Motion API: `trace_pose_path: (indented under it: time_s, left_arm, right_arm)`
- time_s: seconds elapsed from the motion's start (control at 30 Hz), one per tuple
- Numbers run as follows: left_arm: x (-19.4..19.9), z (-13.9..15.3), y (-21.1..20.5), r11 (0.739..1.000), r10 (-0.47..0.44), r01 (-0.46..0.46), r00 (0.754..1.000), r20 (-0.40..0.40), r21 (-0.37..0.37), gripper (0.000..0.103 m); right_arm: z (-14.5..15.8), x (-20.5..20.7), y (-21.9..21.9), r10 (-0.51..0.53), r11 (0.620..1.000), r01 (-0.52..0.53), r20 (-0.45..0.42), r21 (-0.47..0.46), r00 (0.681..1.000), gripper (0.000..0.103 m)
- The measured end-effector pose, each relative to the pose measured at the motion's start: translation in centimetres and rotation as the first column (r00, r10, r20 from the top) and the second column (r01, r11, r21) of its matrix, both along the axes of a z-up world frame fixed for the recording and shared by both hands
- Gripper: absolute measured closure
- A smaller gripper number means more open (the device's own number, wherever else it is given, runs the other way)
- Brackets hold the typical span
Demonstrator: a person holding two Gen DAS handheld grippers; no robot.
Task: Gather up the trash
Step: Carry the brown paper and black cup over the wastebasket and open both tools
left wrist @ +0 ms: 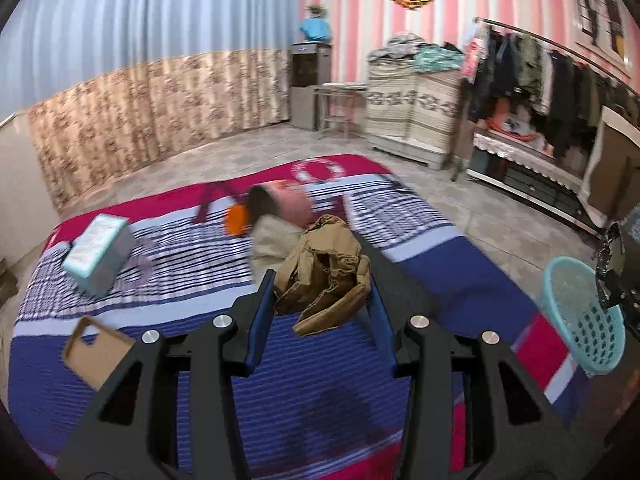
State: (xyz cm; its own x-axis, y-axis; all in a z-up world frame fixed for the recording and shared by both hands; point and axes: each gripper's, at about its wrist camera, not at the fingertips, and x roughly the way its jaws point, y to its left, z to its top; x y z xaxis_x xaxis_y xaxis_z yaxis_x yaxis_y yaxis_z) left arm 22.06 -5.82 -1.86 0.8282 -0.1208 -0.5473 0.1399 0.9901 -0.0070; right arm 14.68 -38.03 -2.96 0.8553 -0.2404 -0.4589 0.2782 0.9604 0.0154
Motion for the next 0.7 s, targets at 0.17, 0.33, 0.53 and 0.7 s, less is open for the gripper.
trace_pose_path:
  time_s: [0.17,0.33,0.53,0.7]
  left_arm:
    - [0.1,-0.1,-5.1,0.996,-0.086,0.086,0.996,0.005,0.014,0.06]
    - [0.3,-0.6,-9.5,0.988,-0.156,0.156,0.988,0.006,0.019,0.06]
    - [0.4,-1.7,-14.8,0.97,-0.241,0.241,0.97,0.008,0.026,0.059]
    - [0.5,-2.8,-18.9,0.95,-0.313,0.313,0.95,-0.005,0.01,0.059]
  right_arm:
    - [-1.7,-1.2,-5.4,-0.103,0.992,0.101,0.028,0.08,0.994,0.027]
    - [-2.1,-1.1,-7.9,-0.143,0.988,0.14,0.044,0.063,0.989,0.027]
    - [-3.3,-1.3,-10.8,-0.19,0.979,0.186,0.037,0.085,0.981,0.027]
    - [-4.5,-1.7,-12.8,-0.196,0.976,0.193,0.029,0.101,0.98,0.027]
